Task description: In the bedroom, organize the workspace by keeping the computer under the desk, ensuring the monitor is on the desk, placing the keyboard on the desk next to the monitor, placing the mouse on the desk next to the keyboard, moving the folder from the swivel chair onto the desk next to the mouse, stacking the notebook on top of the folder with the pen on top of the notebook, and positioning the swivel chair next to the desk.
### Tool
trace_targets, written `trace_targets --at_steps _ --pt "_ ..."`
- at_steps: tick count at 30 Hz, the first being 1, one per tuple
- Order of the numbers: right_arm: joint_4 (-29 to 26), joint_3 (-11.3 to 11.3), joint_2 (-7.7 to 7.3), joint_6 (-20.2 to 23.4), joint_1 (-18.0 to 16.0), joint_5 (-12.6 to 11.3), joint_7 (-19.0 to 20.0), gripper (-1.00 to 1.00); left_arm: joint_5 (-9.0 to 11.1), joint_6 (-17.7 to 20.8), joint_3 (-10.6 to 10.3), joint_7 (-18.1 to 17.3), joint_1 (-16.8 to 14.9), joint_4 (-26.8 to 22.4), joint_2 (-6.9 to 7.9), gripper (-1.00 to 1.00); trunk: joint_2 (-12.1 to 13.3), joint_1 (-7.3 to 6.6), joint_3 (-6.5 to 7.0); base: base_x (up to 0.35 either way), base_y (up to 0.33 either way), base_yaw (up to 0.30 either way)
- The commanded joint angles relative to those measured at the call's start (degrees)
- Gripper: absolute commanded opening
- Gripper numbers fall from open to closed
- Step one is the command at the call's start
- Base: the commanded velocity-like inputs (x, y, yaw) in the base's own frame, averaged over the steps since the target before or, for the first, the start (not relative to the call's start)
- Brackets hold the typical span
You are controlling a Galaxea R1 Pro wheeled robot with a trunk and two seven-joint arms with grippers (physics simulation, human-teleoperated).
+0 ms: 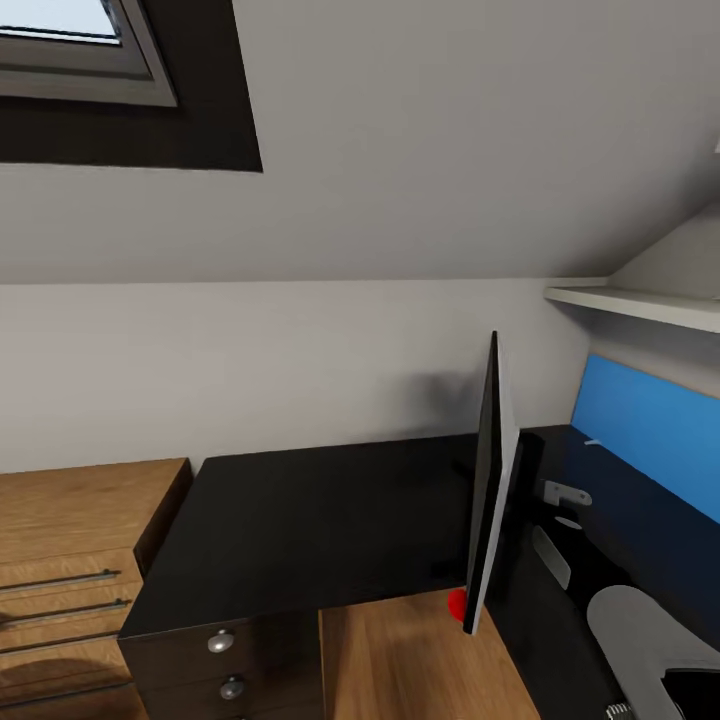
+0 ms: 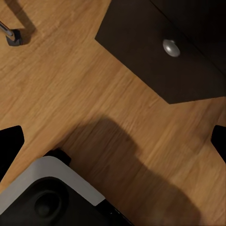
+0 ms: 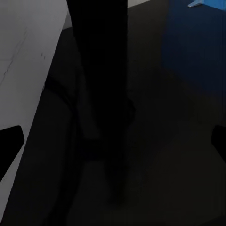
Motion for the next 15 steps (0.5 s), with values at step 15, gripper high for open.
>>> trace_targets --at_steps 15 --pt "-0.24 0.2 0.03 0.31 0.01 -0.05 -0.08 1.0 0.44 0.16 -0.01 0.28 0.03 -0.08 0.02 1.0 -0.05 0.01 -0.07 0.0 0.0 -0.077"
